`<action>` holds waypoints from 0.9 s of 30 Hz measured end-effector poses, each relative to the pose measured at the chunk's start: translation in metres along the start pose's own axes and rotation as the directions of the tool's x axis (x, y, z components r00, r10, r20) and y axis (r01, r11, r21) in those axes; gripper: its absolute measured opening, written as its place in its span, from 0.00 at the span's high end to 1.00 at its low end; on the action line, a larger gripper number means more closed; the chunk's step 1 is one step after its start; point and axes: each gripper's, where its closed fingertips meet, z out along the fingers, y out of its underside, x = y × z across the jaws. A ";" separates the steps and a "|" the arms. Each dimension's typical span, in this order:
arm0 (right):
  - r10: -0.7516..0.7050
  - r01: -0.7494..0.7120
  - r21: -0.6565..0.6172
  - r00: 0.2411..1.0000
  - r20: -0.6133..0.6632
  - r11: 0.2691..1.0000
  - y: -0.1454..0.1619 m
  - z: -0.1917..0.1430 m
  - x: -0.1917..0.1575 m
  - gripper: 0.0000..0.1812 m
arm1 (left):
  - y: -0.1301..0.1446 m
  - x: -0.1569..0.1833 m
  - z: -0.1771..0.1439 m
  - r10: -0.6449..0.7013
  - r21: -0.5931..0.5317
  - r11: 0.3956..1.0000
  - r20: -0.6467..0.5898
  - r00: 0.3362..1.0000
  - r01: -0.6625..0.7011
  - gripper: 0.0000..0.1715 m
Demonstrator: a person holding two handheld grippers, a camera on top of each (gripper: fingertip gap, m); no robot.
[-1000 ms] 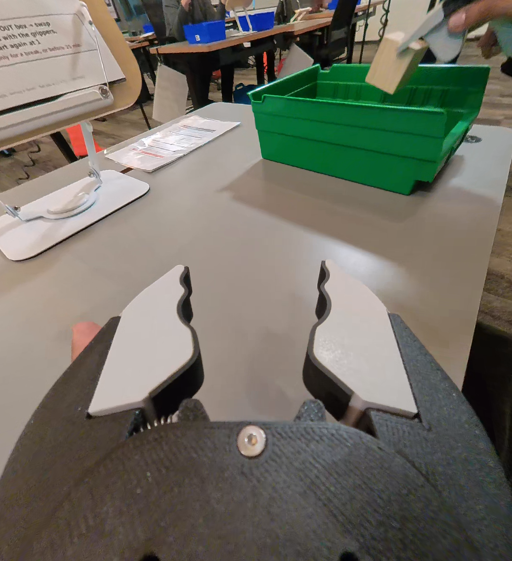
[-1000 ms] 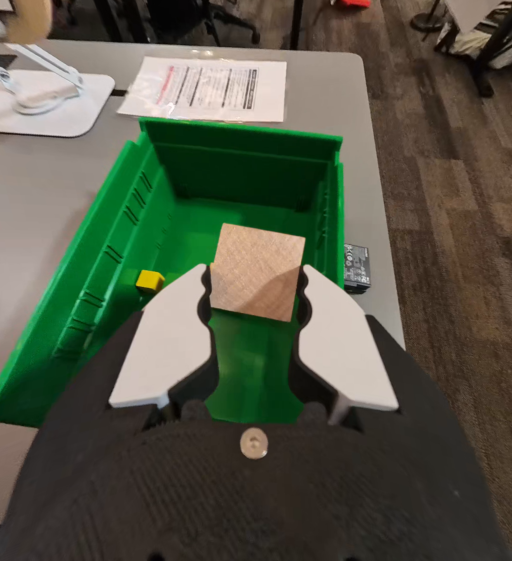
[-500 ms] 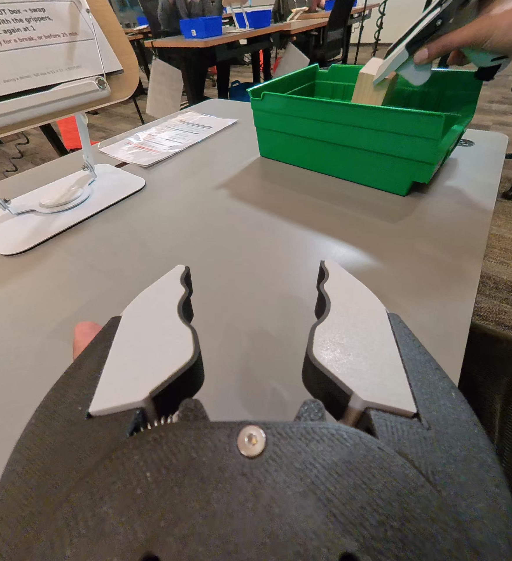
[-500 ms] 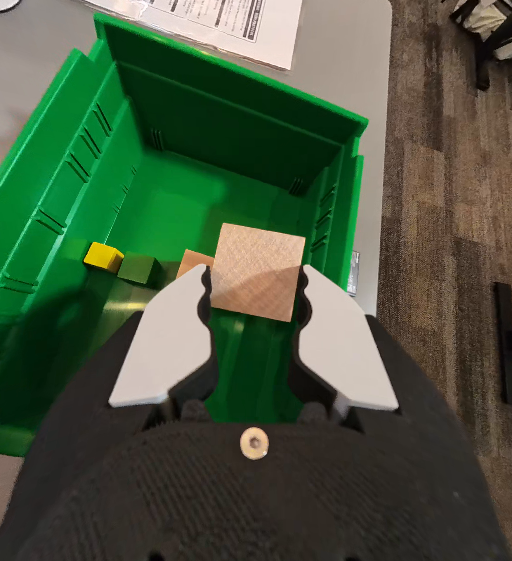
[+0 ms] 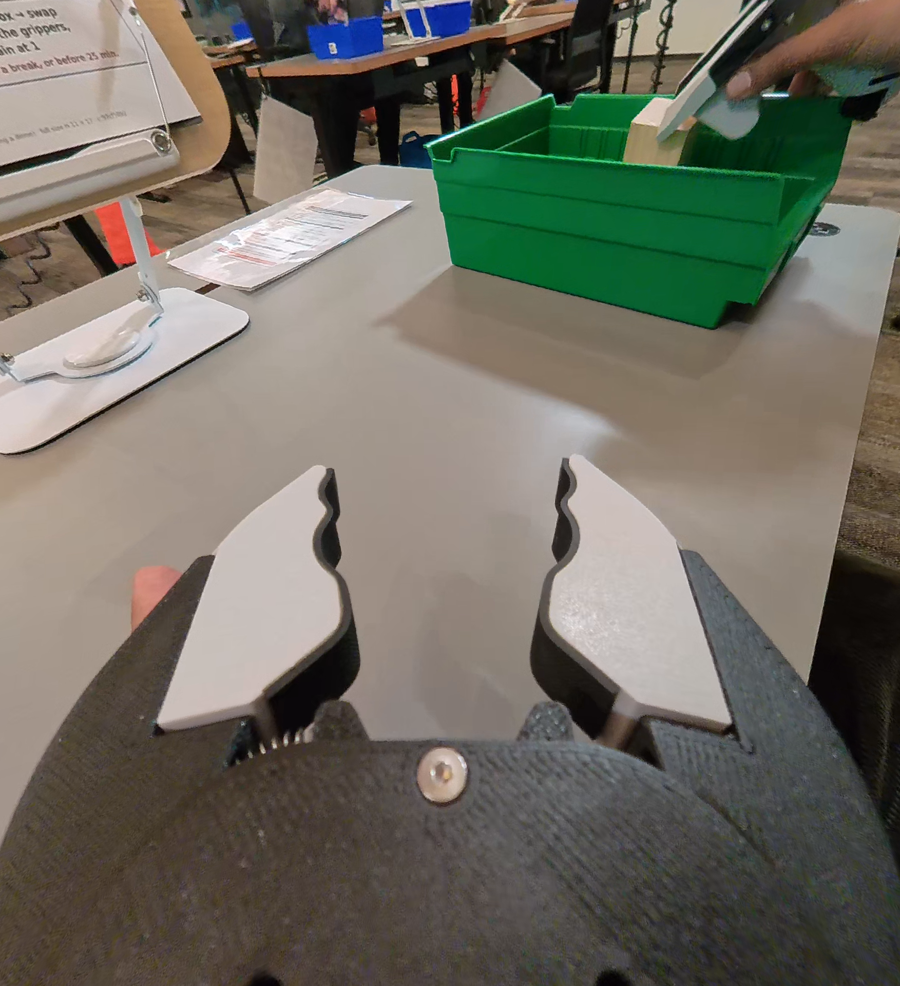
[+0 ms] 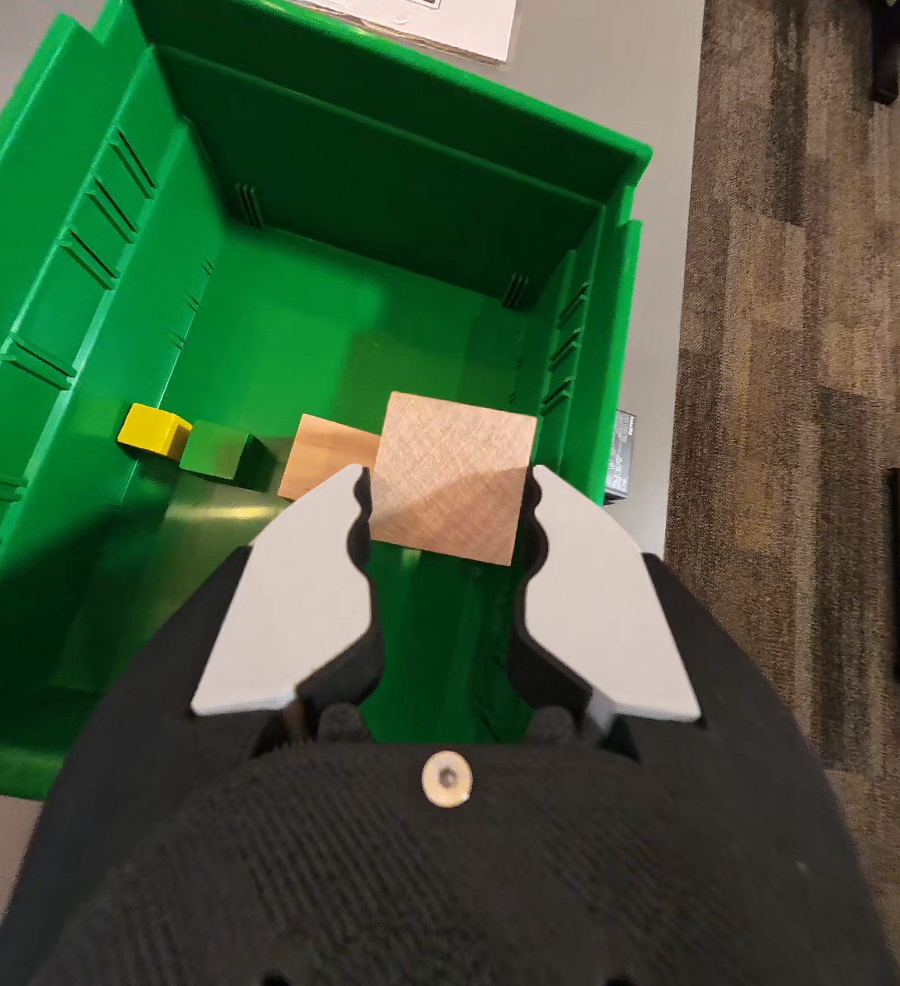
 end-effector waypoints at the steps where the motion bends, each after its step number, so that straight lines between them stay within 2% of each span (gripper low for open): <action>1: -0.001 0.001 -0.003 1.000 -0.007 1.000 0.000 0.000 0.000 0.69 | 0.000 0.001 0.000 0.005 -0.001 1.000 0.000 1.000 -0.005 0.54; 6: -0.063 0.061 -0.035 0.997 -0.050 0.998 0.002 0.003 -0.001 0.69 | 0.001 0.002 0.000 0.018 -0.003 1.000 -0.001 1.000 -0.018 0.54; 14: -0.084 0.077 -0.069 0.991 -0.107 0.995 0.012 0.011 -0.004 0.69 | -0.001 0.002 -0.001 0.014 0.002 1.000 -0.004 1.000 -0.014 0.54; 19: -0.077 0.067 -0.073 0.985 -0.155 0.995 0.015 0.017 -0.005 0.69 | -0.001 0.003 -0.001 0.011 0.003 1.000 -0.007 1.000 -0.011 0.54; 27: -0.021 0.007 -0.099 0.989 -0.143 0.995 0.018 0.023 -0.004 0.69 | -0.001 0.003 -0.001 0.017 0.002 1.000 -0.007 1.000 -0.017 0.54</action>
